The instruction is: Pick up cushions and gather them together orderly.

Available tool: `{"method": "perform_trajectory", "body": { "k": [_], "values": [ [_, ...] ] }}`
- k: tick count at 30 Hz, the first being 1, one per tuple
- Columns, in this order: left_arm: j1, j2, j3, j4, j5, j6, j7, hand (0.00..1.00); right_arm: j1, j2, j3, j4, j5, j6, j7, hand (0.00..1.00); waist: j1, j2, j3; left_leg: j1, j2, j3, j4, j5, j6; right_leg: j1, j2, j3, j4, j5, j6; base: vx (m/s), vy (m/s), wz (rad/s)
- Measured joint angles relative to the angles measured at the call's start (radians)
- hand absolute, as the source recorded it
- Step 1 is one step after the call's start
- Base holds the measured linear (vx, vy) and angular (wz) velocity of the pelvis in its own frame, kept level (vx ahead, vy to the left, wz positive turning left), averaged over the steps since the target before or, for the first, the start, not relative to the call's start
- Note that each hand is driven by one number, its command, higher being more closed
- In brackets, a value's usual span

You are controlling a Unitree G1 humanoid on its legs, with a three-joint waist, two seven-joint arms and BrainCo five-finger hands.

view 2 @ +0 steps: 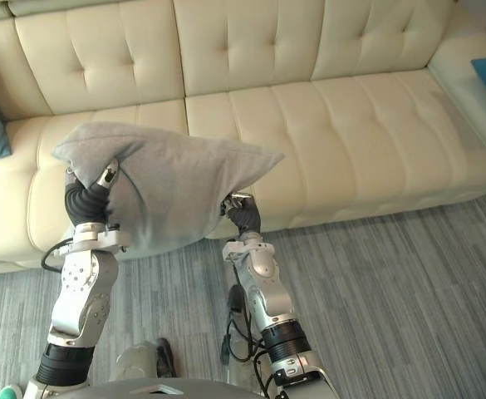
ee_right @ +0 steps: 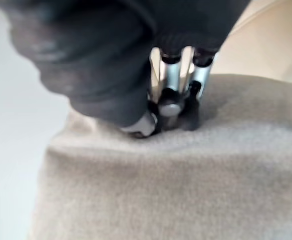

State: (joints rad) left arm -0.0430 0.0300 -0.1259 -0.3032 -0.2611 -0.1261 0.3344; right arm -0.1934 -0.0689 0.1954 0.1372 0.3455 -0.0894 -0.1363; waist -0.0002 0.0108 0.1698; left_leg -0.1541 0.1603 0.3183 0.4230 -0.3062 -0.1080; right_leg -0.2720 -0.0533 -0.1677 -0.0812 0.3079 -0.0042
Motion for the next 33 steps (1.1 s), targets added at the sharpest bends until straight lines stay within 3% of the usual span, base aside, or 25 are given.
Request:
{"method": "perform_trajectory", "body": {
  "k": [11, 22, 28, 33],
  "values": [
    [0.068, -0.01, -0.013, 0.042, 0.003, 0.047, -0.021, 1.0, 0.079, 0.042, -0.026, 0.09, -0.039, 0.01, 0.046, 0.0, 0.0, 0.01, -0.059, 0.04, -0.017, -0.017, -0.027, -0.001, 0.002, 0.032, -0.012, -0.003, -0.001, -0.028, 0.007, -0.01, 0.08, 0.04],
    [0.061, 0.055, 0.009, 0.073, 0.05, 0.06, -0.022, 1.0, 0.208, 0.04, -0.215, 0.178, -0.037, 0.012, 0.025, 0.0, -0.037, 0.013, -0.096, 0.091, -0.058, -0.016, -0.094, 0.015, 0.011, 0.051, -0.035, 0.02, -0.006, -0.023, 0.023, -0.02, 0.077, -0.03],
    [0.06, 0.072, 0.008, 0.088, 0.049, 0.063, -0.046, 1.0, 0.219, 0.038, -0.278, 0.225, -0.063, 0.028, 0.024, 0.0, -0.039, 0.012, -0.103, 0.1, -0.067, -0.017, -0.094, 0.014, 0.013, 0.057, -0.045, 0.021, -0.005, -0.028, 0.031, -0.03, 0.055, 0.01],
    [0.06, 0.104, -0.005, 0.088, 0.048, 0.063, -0.088, 1.0, 0.202, -0.015, -0.364, 0.243, -0.108, 0.029, 0.015, 0.0, -0.037, 0.003, -0.129, 0.101, -0.075, -0.02, -0.095, 0.011, 0.02, 0.063, -0.053, 0.02, -0.003, -0.028, 0.038, -0.02, 0.05, 0.02]
  ]
}}
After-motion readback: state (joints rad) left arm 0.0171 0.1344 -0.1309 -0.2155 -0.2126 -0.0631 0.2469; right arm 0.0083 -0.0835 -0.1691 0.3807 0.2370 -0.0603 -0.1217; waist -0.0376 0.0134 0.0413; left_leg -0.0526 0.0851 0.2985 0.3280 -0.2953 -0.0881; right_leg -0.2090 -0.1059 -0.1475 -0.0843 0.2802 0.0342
